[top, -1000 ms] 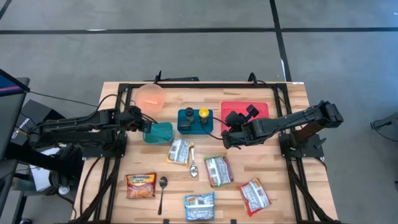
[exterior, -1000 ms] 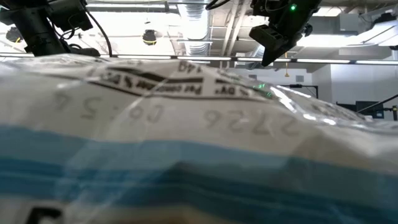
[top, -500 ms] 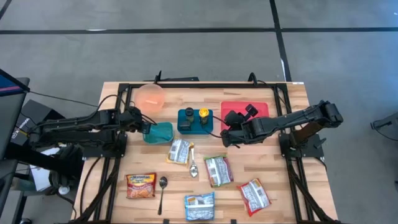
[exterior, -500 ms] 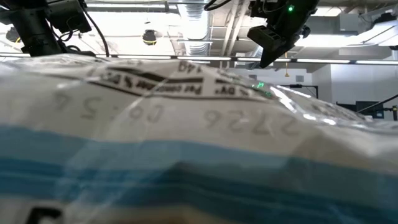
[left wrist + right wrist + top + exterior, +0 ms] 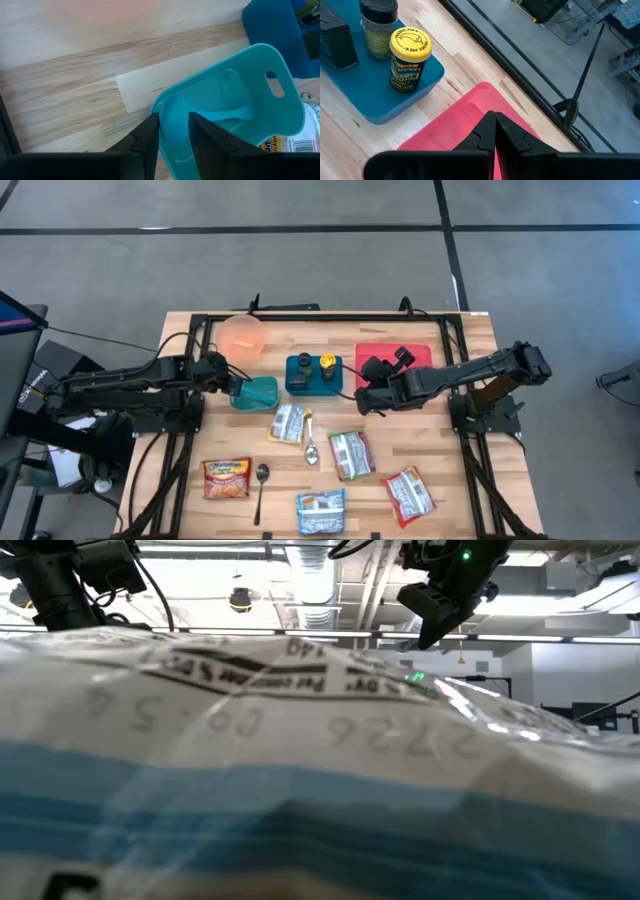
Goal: Pick & Place Food Item
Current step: Put the blue spoon into the green bin, then put the black spoon into the green bin
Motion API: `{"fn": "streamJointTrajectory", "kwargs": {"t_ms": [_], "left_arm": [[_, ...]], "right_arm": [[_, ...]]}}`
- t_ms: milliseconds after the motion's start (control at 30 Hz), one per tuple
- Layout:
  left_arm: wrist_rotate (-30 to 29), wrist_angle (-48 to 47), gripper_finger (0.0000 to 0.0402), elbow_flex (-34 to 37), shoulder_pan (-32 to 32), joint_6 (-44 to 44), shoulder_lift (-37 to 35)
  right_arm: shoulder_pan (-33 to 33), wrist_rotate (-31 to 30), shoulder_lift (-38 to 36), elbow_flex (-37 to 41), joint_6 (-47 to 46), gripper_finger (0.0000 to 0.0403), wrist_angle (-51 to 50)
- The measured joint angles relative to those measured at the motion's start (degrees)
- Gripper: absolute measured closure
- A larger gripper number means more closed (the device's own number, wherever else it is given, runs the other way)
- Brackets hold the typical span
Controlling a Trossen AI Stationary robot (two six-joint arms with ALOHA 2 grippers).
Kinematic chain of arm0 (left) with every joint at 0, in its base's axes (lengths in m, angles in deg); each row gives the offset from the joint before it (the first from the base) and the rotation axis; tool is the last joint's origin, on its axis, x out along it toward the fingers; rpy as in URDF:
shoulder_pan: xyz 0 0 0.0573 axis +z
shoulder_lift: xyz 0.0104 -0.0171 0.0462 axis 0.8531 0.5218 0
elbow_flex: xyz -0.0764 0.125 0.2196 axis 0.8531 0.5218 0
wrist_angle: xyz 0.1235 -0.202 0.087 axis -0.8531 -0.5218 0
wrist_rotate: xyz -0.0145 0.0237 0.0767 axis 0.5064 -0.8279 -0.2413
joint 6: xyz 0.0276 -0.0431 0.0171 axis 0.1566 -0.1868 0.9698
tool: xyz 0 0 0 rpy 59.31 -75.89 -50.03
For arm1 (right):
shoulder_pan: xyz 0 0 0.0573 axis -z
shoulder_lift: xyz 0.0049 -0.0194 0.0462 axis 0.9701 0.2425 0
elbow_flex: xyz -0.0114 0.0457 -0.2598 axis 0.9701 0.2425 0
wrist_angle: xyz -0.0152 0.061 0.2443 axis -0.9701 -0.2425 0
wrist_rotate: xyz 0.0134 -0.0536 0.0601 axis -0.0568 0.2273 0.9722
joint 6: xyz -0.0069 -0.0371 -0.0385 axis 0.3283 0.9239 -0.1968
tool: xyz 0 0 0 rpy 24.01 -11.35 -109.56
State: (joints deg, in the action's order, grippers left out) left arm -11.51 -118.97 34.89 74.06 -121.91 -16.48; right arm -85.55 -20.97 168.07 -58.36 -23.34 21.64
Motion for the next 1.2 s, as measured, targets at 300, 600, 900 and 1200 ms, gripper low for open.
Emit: {"fn": "streamJointTrajectory", "kwargs": {"t_ms": [300, 600, 900, 1200], "left_arm": [[0.0, 0.0, 0.0251, 0.0, 0.0, 0.1, 0.0], [0.0, -2.3, 0.0200, 0.0, 0.0, 0.4, 0.0], [0.0, -2.3, 0.0171, 0.0, 0.0, 1.5, -0.1], [1.1, -2.3, 0.0180, 0.0, 0.0, 3.4, -0.3]], "right_arm": [[0.0, 1.3, 0.0, 0.0, 0.0, 0.0403, 0.0], [0.0, 1.5, 0.0, 0.0, 1.4, 0.0403, 0.7], [0.0, 1.5, 0.0, 0.0, 1.4, 0.0403, 0.7], [0.4, 3.0, 0.0, 0.0, 1.6, 0.0403, 0.7]]}}
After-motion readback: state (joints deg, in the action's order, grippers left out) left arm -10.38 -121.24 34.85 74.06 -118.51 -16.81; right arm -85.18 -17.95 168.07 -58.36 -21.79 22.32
